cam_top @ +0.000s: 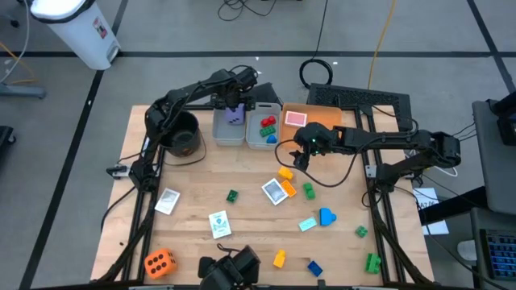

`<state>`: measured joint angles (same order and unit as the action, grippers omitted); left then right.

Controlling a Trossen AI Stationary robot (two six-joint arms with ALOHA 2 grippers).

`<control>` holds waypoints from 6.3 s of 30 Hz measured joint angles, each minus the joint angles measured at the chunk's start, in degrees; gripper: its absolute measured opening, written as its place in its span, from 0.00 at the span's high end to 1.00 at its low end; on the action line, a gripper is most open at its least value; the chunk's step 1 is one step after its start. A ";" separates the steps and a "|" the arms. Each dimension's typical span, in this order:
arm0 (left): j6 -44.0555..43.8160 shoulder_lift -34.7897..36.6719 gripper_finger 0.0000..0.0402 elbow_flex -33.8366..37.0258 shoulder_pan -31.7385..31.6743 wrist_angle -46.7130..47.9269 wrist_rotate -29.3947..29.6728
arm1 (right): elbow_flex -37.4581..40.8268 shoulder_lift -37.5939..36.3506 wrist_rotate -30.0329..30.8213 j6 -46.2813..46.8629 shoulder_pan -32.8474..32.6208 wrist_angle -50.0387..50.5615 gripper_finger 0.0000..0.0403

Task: Pick & Place Toys
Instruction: Put the purple dice into the left gray bin

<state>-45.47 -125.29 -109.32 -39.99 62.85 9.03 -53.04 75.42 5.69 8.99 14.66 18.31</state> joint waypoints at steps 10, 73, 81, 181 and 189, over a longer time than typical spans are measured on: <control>0.56 0.00 0.02 0.00 0.11 0.00 0.01 | 0.00 0.00 -0.01 -0.02 -0.02 0.00 0.40; 4.72 1.18 0.00 -0.02 2.10 -1.64 5.24 | 0.00 0.00 0.00 -0.26 0.00 -0.48 0.40; 6.01 1.18 0.00 -0.02 2.09 -2.01 4.20 | 0.00 0.00 0.00 -0.26 -0.02 -0.46 0.40; 16.01 6.62 0.00 5.14 1.09 -5.66 -0.64 | 0.00 0.00 0.00 3.82 0.00 -3.45 0.40; 18.57 6.62 0.00 6.57 0.92 -3.50 0.11 | 0.00 0.00 -4.59 4.25 2.35 -5.65 0.40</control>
<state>-26.89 -118.67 -102.75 -39.07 59.35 9.14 -53.04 75.42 1.10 13.25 17.01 12.65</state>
